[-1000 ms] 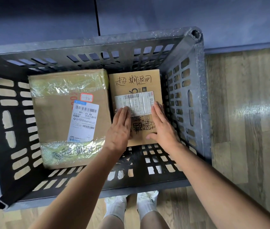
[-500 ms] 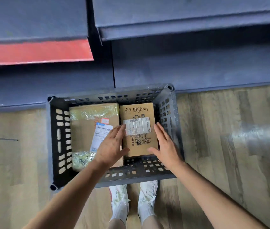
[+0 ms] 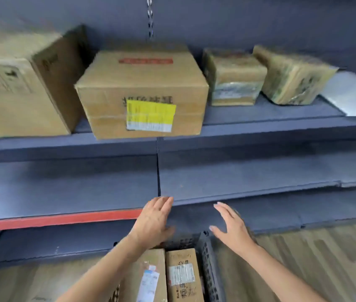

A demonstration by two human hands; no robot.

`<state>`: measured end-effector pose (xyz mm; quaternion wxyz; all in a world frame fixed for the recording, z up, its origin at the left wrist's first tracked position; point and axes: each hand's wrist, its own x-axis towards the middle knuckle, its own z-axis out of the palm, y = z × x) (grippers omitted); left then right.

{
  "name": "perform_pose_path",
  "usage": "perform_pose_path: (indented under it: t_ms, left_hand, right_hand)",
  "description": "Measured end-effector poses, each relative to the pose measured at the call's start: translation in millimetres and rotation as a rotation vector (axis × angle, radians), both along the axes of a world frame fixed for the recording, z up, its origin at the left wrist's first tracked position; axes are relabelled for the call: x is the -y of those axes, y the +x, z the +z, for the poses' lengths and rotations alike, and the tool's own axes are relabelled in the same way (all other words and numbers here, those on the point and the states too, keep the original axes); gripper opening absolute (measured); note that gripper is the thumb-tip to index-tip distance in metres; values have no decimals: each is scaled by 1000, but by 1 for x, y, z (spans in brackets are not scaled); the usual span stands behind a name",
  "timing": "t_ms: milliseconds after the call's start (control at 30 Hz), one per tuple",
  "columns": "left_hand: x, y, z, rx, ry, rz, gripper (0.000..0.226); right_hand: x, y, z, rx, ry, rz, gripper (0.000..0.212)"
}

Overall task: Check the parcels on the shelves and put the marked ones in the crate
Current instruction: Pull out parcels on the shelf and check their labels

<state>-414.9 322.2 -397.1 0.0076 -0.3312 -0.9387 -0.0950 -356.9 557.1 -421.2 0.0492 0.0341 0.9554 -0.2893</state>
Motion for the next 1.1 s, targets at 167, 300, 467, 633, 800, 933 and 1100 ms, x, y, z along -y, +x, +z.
perform_pose_path:
  t_ms: [167, 300, 467, 633, 800, 933, 1100]
  left_hand:
    - [-10, -16, 142, -265, 91, -17, 60]
    - [-14, -15, 236, -244, 174, -66, 67]
    - [-25, -8, 330, -325, 279, -117, 56]
    - [-41, -10, 396, -476, 437, -166, 53]
    - [-92, -20, 444, -557, 486, -233, 51]
    - [-162, -31, 480, -594, 600, -267, 53]
    - [-268, -58, 529, -582, 719, -240, 52]
  right_hand:
    - [2, -6, 139, -326, 4, -17, 57]
    - [0, 6, 228, -531, 48, -42, 53]
    - [-9, 13, 329, -750, 148, -29, 51]
    - [-34, 12, 414, -974, 157, -100, 45]
    - [-85, 15, 468, -1081, 137, -145, 42]
    - [-152, 9, 499, -1132, 242, -137, 38]
    - [-250, -16, 532, -1196, 247, -162, 38]
